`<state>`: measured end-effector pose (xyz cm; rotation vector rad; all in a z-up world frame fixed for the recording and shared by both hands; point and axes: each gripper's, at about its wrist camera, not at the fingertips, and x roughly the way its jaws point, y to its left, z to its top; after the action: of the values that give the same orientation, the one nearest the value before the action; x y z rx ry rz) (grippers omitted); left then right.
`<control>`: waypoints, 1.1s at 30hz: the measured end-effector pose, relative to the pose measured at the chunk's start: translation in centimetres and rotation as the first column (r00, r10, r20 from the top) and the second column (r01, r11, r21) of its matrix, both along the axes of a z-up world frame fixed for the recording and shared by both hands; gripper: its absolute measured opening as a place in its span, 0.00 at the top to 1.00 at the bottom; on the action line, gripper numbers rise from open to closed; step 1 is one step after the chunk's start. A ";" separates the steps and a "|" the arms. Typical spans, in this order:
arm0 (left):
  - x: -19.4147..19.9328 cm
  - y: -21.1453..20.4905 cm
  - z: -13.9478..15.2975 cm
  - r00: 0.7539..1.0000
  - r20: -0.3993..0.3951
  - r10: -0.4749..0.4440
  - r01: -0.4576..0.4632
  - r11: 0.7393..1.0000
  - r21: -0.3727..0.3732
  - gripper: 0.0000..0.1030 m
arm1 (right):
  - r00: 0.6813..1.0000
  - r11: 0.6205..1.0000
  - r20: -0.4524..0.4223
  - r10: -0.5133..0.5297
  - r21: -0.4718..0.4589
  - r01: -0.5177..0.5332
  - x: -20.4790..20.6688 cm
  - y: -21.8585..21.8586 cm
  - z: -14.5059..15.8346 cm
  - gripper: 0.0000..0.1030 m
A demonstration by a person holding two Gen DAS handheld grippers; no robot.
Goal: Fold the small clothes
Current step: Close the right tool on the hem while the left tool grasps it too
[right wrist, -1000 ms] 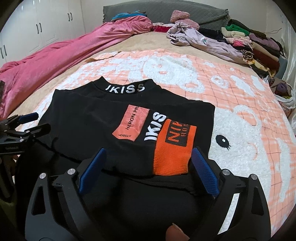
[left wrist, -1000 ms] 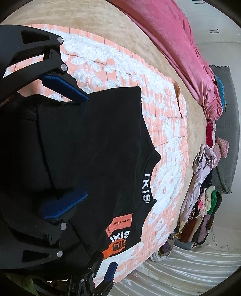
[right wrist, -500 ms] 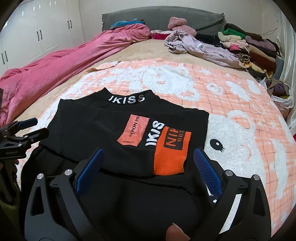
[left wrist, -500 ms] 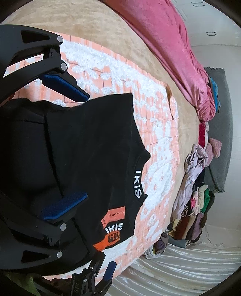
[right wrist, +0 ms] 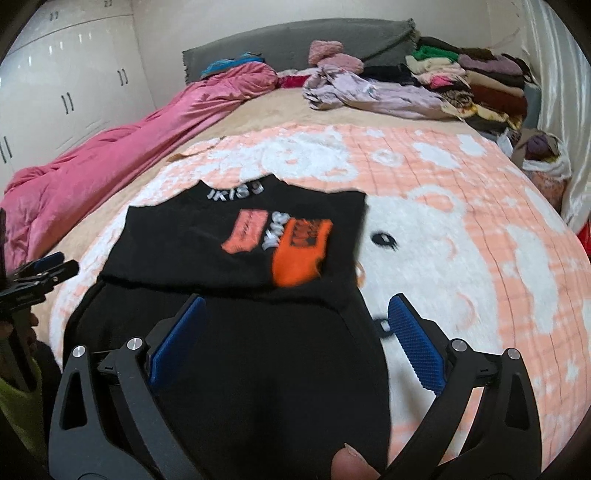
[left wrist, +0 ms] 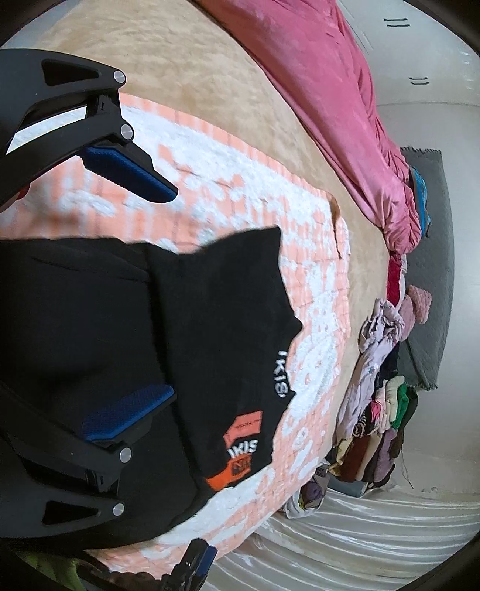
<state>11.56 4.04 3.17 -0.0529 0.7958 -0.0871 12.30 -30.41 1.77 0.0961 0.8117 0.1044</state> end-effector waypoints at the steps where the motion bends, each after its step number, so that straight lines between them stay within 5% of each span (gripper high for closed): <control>1: -0.5 0.3 -0.1 1.000 -0.005 0.005 -0.005 1.000 0.001 0.05 | 1.000 1.000 -0.009 -0.007 0.000 0.007 -0.5 -0.3 -0.2 0.10; 11: -5.5 3.6 -1.5 0.996 -0.071 0.056 -0.057 0.998 -0.007 0.05 | 0.993 0.998 -0.106 -0.050 0.041 0.054 -4.6 -2.1 -2.3 0.10; 25: -10.3 2.1 -6.1 0.975 -0.220 -0.034 0.027 0.999 -0.032 0.05 | 0.973 0.999 -0.225 -0.048 0.002 0.049 -10.2 -3.4 -4.2 0.10; 33: -9.8 1.9 -7.7 0.962 -0.270 -0.026 0.011 0.998 -0.056 0.06 | 0.950 0.999 -0.311 -0.036 0.011 0.041 -10.2 -3.6 -6.2 0.34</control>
<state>1.80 5.97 -4.53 -0.1101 1.0684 -0.1206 2.13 -34.02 -4.45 0.1470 1.1243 0.0599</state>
